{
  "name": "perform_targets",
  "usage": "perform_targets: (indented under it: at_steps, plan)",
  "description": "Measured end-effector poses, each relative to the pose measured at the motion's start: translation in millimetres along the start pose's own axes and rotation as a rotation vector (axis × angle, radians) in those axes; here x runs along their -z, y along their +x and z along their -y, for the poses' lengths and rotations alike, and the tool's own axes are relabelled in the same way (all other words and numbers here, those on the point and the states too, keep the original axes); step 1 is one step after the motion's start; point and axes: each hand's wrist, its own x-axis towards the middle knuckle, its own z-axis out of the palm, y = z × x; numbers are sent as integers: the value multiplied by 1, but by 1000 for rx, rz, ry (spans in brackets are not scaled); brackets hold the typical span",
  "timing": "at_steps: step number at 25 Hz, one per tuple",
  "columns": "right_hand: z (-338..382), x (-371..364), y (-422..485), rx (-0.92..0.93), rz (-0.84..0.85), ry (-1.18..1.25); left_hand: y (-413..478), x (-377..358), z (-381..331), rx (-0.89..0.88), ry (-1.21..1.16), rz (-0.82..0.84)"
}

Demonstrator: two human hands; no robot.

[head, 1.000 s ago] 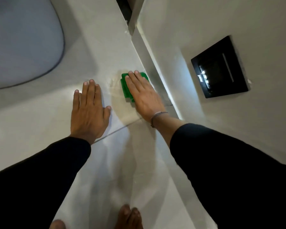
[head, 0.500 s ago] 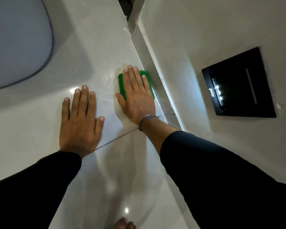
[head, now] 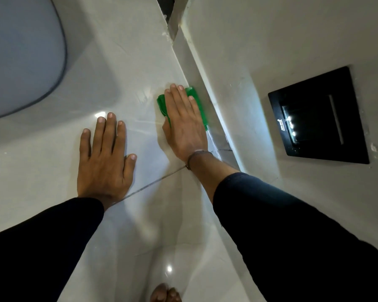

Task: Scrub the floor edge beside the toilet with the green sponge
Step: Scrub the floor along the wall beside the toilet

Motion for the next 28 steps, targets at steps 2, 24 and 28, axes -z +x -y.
perform_targets:
  at_steps: [2, 24, 28]
  plan:
    - [-6, 0, -25, -21, 15, 49, 0, -2, 1, -4, -2, -8]
    - [-75, -21, -330, -225, 175, -98, -1, -2, 1, -21, -44, -30]
    - [-71, -19, -334, -253, 180, -97, -2, -6, 3, -26, -26, -45]
